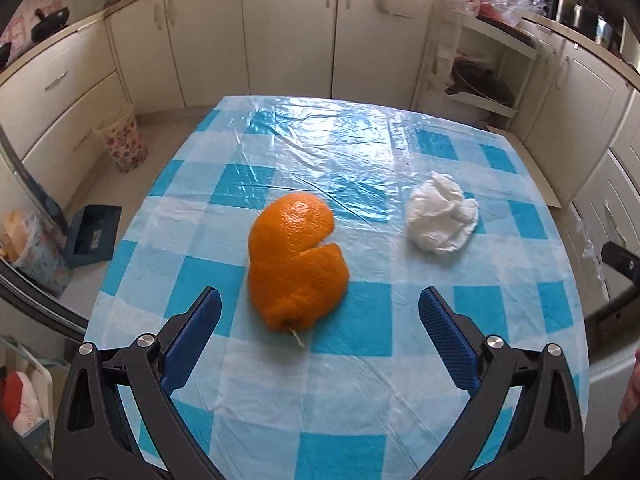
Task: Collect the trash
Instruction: 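Return both tools to the table over the orange peel and tissue, then grasp the white tissue with the right tool, then grasp the orange peel with the left tool while the right tool holds the tissue, then carry tissue and orange peel to the yellow bucket and open both tools, then reach the right tool to the floor and grasp the red wrapper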
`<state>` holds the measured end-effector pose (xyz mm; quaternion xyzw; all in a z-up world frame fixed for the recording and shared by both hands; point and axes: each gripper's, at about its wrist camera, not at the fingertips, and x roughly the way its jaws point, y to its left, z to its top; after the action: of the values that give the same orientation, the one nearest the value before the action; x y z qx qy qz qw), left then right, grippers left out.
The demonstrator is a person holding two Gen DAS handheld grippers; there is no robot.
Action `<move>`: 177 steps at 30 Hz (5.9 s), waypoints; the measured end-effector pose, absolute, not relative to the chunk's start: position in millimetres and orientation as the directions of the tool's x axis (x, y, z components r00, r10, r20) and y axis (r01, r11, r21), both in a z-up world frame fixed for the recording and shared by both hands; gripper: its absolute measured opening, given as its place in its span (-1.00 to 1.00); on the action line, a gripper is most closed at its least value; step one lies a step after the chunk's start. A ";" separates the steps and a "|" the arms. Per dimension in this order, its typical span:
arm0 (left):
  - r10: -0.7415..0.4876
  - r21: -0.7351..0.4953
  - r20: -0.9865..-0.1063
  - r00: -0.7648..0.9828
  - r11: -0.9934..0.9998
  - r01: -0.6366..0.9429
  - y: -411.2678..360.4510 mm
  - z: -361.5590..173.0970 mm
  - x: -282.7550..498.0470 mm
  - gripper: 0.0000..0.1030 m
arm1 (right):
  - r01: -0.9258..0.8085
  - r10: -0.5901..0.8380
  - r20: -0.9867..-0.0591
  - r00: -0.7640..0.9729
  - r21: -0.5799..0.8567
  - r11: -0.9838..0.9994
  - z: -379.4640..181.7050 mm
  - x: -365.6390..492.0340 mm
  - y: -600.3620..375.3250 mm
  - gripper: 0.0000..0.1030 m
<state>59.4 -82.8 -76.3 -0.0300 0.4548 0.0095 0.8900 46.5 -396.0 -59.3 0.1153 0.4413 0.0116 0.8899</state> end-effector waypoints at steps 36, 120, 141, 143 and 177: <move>-0.292 -0.285 -0.847 0.444 0.955 0.086 -65.7 -101.8 90.8 -0.31 | -0.153 0.273 -0.806 0.525 0.227 0.962 -103.9 124.4 -263.7 -0.77; -0.437 -0.294 -0.869 0.231 0.833 0.469 -487.8 -165.0 -37.5 0.21 | 0.378 -0.104 -0.790 0.605 0.170 0.910 -67.4 -51.2 -631.1 0.47; -0.386 -0.205 -0.732 0.561 0.911 0.359 -215.6 -42.6 20.3 0.59 | -0.059 -0.164 -0.986 0.009 -0.164 0.985 -306.4 191.1 -512.5 0.77; -0.371 -0.185 -0.736 0.566 0.915 0.358 -204.1 -45.9 23.5 0.59 | -0.144 -0.201 -0.976 -0.090 -0.186 0.972 -348.1 209.4 -498.9 0.77; -0.374 -0.321 -0.830 0.414 0.927 0.195 -123.2 -98.9 58.3 0.59 | 0.097 -0.109 -0.872 -0.478 -0.176 0.980 -569.4 183.9 -534.1 0.78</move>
<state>58.3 -123.2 -98.9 -0.0873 0.5138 -0.1703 0.8363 183.9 -534.1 -569.4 -0.0036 0.8537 -0.1007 0.5109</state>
